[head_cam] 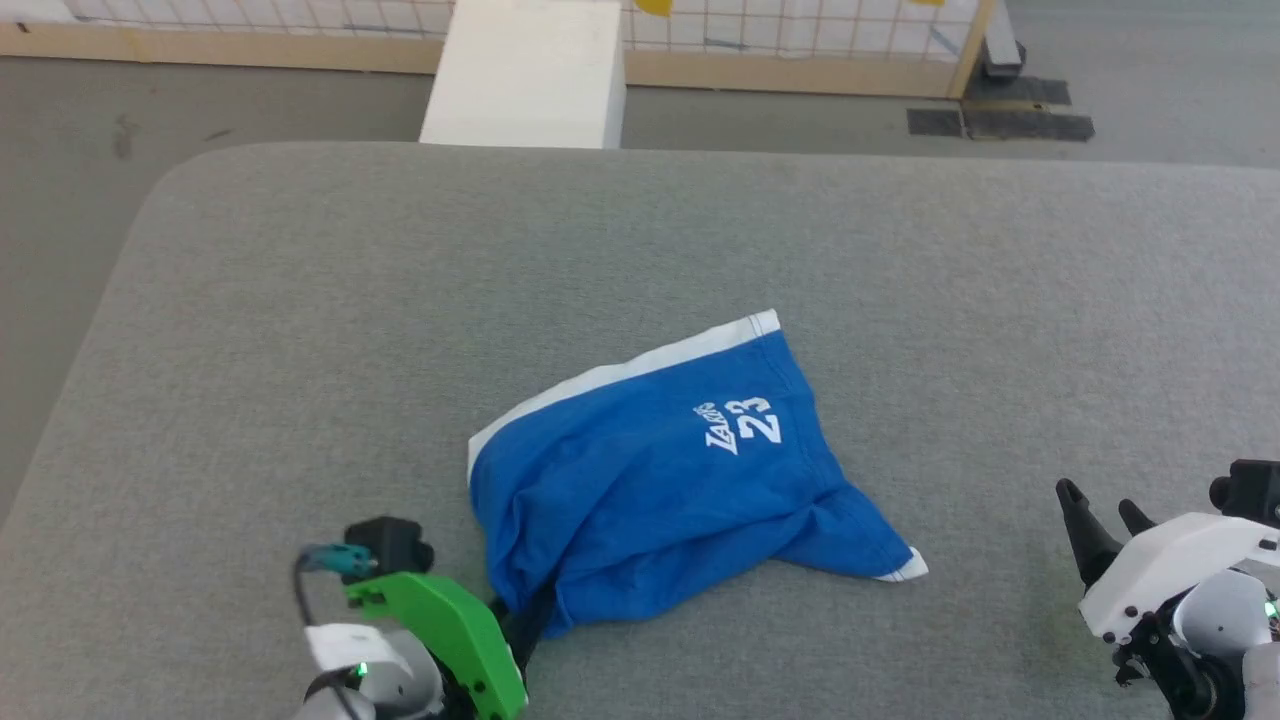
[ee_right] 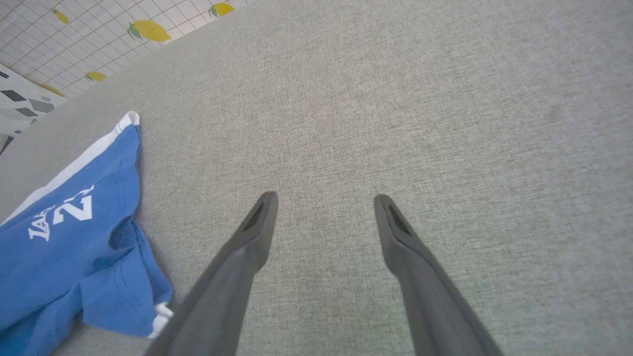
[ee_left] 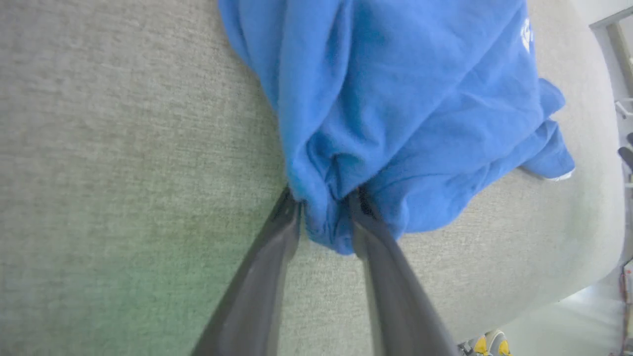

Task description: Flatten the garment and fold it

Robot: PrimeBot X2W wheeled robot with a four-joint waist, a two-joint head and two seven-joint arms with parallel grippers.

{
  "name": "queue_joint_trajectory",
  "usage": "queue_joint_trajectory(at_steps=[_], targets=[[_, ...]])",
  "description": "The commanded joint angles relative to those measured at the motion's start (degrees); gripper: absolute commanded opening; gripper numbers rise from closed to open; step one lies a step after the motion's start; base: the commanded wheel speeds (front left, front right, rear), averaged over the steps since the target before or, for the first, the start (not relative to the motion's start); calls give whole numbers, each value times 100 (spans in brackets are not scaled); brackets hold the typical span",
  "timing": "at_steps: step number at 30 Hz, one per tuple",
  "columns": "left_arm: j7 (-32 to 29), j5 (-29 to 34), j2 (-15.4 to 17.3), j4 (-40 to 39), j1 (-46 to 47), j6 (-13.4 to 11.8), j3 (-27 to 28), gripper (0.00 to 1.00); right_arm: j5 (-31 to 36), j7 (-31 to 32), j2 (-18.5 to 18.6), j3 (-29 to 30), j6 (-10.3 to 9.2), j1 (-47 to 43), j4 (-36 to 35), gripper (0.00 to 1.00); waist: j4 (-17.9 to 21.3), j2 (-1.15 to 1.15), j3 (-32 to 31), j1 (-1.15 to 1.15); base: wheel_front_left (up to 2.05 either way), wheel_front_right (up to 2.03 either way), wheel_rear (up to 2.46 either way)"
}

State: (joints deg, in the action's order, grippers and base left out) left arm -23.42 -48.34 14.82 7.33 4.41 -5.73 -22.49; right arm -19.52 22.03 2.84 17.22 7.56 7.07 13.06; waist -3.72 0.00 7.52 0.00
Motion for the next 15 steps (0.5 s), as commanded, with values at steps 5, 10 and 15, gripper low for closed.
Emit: queue_joint_trajectory(at_steps=[5,10,15], targets=[[611,-921,-246,-584,-16,264,973,100,211,155,4,-55,-8,49,-167,100,-250,0,-207,0,0,0,0],[1773,-319,105,-855,44,294,1652,100,426,452,4,-543,-8,311,-347,100,-316,0,-186,0,0,0,0],[3452,1496,461,-489,57,36,1491,100,851,1191,4,-1621,-8,1108,-174,100,-309,0,48,0,0,0,0]])
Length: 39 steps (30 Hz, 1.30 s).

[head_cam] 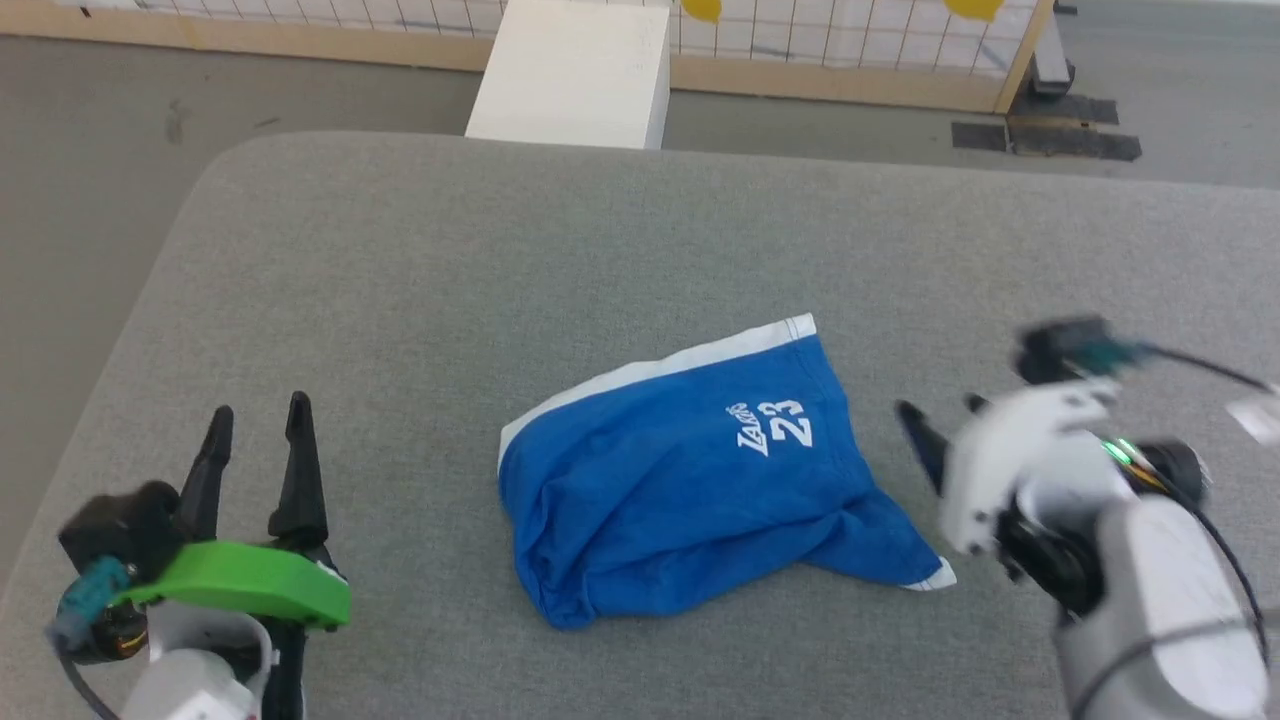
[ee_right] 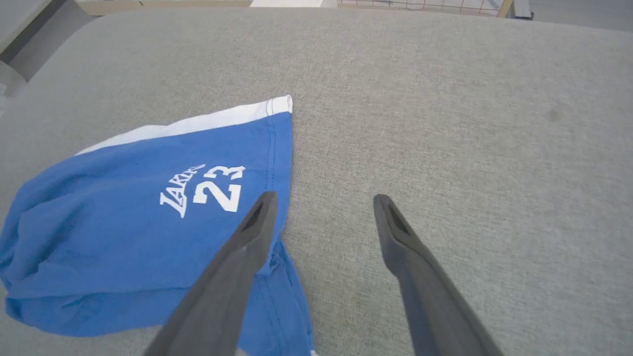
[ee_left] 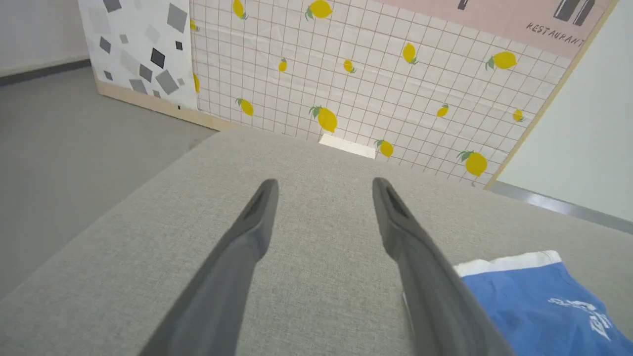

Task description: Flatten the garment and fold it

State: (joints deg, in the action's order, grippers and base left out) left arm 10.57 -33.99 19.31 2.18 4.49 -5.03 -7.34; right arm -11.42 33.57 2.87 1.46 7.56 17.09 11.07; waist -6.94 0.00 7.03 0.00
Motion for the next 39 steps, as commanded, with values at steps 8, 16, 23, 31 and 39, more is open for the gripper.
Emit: queue_joint_trajectory(at_steps=[8,16,23,31,39], targets=[[437,835,-340,169,265,-93,163,100,635,959,0,-960,-8,1378,1063,100,-51,0,620,0,0,0,0],[441,991,-859,247,382,293,652,100,595,1217,0,-1507,-8,1540,2007,100,-171,0,860,0,0,0,0],[442,1165,-1094,361,383,567,976,100,382,841,0,-951,-8,1608,2030,0,-91,0,768,0,0,0,0],[442,1326,-1261,459,248,699,1102,100,602,254,0,1121,-8,984,1283,0,30,0,525,0,0,0,0],[434,1287,-1326,711,58,705,1089,100,636,184,0,1995,-8,2,1077,0,231,0,355,0,0,0,0]])
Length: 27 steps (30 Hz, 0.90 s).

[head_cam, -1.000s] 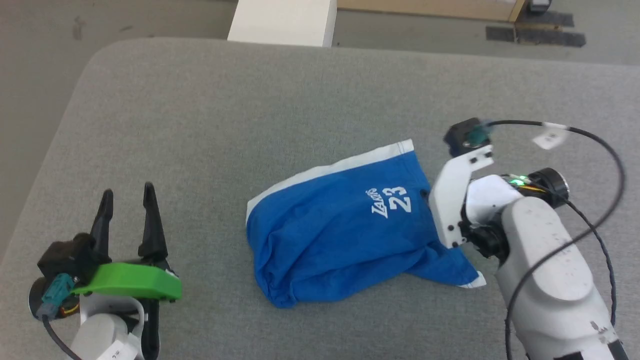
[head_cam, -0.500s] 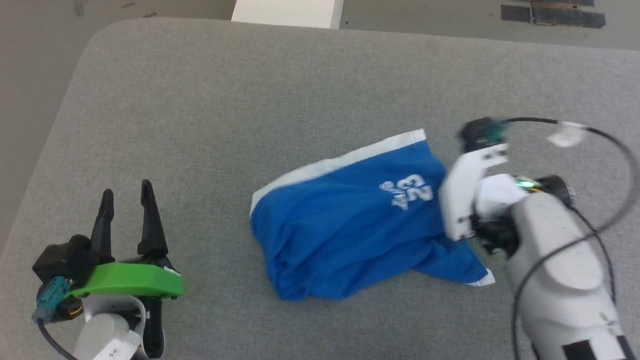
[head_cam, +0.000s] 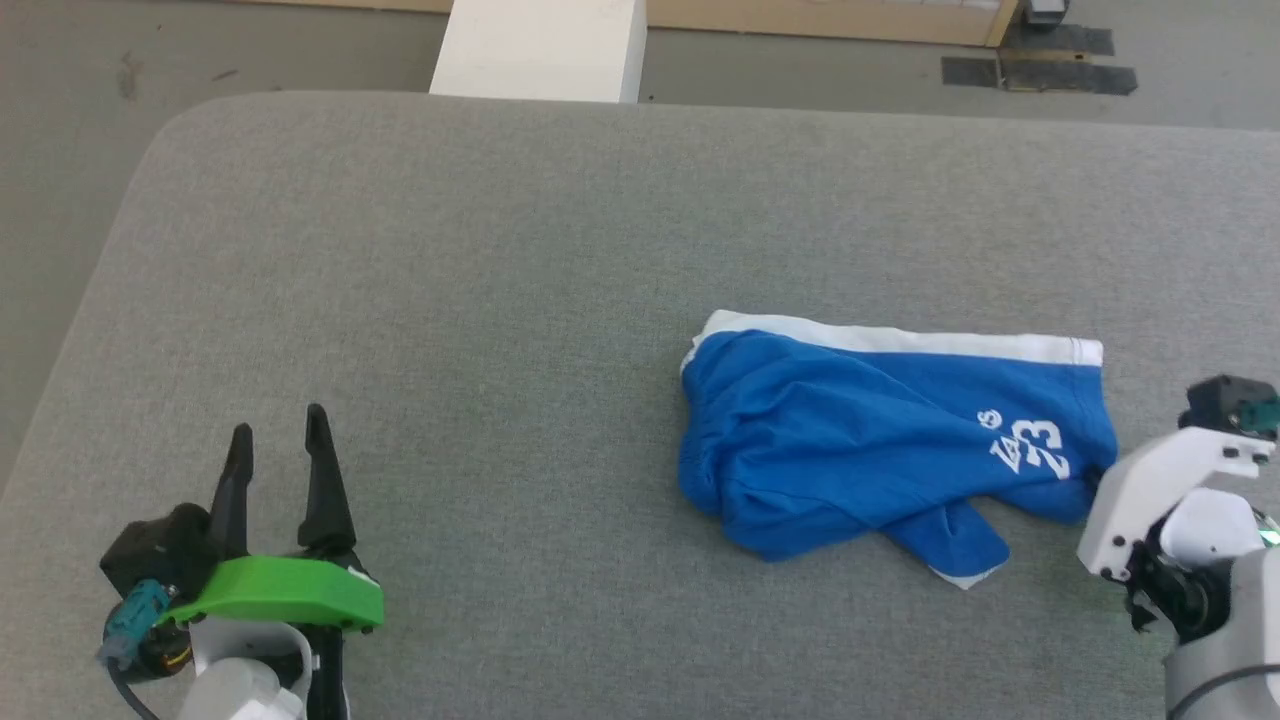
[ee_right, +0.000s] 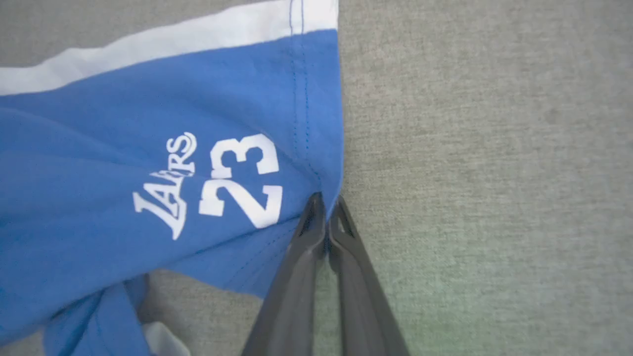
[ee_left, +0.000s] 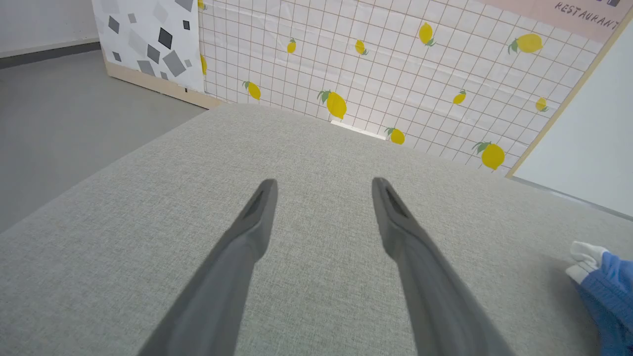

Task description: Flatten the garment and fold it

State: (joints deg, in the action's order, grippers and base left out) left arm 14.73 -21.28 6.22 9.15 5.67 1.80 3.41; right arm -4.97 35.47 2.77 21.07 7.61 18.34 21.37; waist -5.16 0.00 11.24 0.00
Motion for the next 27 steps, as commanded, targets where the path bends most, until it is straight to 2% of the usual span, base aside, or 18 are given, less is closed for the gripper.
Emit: queue_joint_trajectory(at_steps=[1,2,3,5,8,12,14,19,21,24,27], targets=[[11,-3,-25,30,-83,19,9,100,15,-63,10,81,-12,-181,41,0,70,0,-92,0,0,0,0],[5,-12,-27,36,-100,16,5,100,-13,-120,10,81,-12,-213,26,0,87,0,-118,0,0,0,0],[-8,-23,-28,42,-130,19,-2,100,-214,-232,10,109,-12,-224,6,100,111,0,-164,0,0,0,0],[-80,-50,-33,41,-182,37,-44,100,-452,-491,10,101,-12,-277,-128,100,139,0,-234,0,0,0,0],[-212,-134,-64,-25,-192,70,-116,100,-794,-1201,10,260,-12,-358,-534,100,168,0,-328,0,0,0,0],[-681,-511,-154,-166,-45,137,-235,100,-1029,-1812,10,539,-12,-596,-963,100,250,0,-436,0,0,0,0],[-1179,-739,-190,-192,122,218,-447,100,-1036,-1877,10,588,-12,-763,-1115,100,302,0,-468,0,0,0,0],[-3057,-1650,-289,-3,599,364,-1291,100,-1117,-1801,10,446,-12,-1048,-1268,100,608,0,-422,0,0,0,0],[-3671,-1770,-293,91,703,389,-1622,100,-1161,-1776,10,335,-12,-1053,-1285,100,748,0,-352,0,0,0,0],[-4141,-1677,-194,227,794,378,-1887,100,-1235,-1787,10,223,-12,-1016,-1264,100,920,0,-242,0,0,0,0],[-4237,-1681,-157,247,833,418,-2032,100,-1281,-1842,10,179,-12,-956,-1223,100,1045,0,-129,0,0,0,0]])
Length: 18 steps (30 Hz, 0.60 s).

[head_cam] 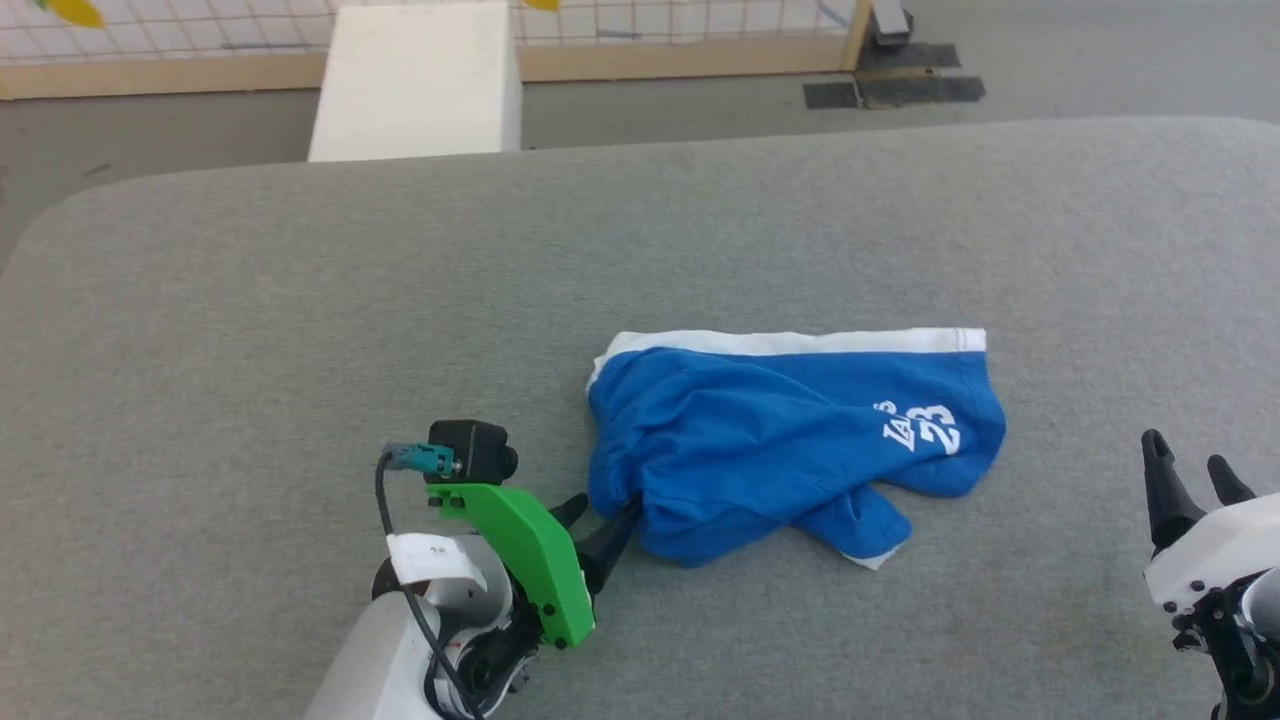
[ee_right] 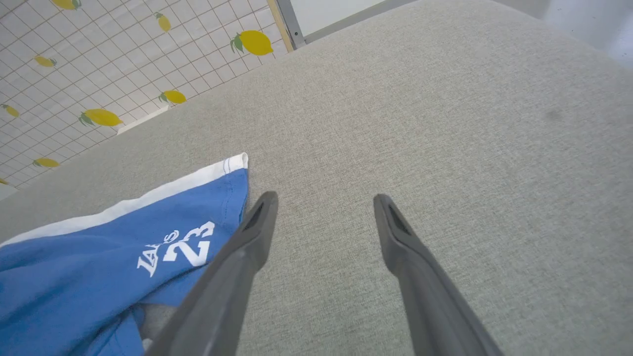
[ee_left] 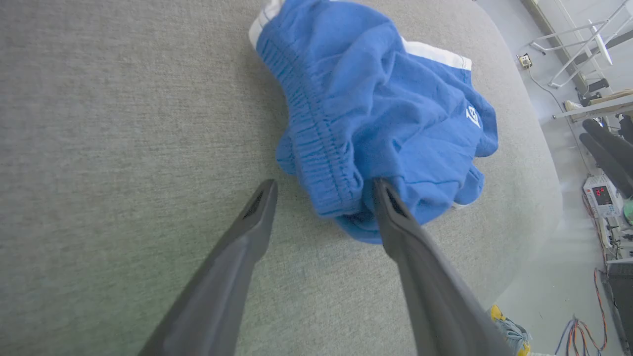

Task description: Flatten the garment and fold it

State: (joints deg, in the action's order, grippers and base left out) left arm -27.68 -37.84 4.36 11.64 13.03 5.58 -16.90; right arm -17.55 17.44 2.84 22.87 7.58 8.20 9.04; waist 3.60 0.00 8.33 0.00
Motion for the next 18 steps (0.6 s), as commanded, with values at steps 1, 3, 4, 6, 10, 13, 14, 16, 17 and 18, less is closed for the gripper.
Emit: queue_joint_trajectory(at_steps=[1,3,4,6,10,13,14,16,17,18], targets=[[21,-46,25,-11,106,54,-26,100,-18,-64,4,6,-9,65,27,100,192,0,185,0,0,0,0],[111,-22,40,-16,133,73,-56,44,-5,-101,4,26,-9,57,64,100,206,0,205,0,0,0,0],[172,11,64,-27,151,83,-72,0,1,-111,4,26,-9,54,81,100,209,0,211,0,0,0,0],[351,-40,72,-105,179,101,-13,0,-2,-128,4,19,-9,55,133,100,206,0,203,0,0,0,0],[629,61,276,-391,370,36,250,0,-21,-160,4,1,-9,59,245,100,91,0,154,0,0,0,0],[731,266,570,-784,623,-131,508,0,-37,-178,4,-70,-9,97,324,100,-20,0,114,0,0,0,0],[718,360,671,-915,689,-183,547,0,-39,-181,4,-87,-9,107,345,100,-58,0,105,0,0,0,0],[644,575,880,-1232,781,-299,595,0,-46,-191,4,-136,-9,132,397,100,-129,0,87,0,0,0,0],[553,767,1018,-1401,781,-383,567,0,-47,-196,4,-163,-9,142,428,100,-166,0,76,0,0,0,0],[449,889,1105,-1514,751,-442,526,0,-48,-203,4,-181,-9,148,449,100,-195,0,69,0,0,0,0]])
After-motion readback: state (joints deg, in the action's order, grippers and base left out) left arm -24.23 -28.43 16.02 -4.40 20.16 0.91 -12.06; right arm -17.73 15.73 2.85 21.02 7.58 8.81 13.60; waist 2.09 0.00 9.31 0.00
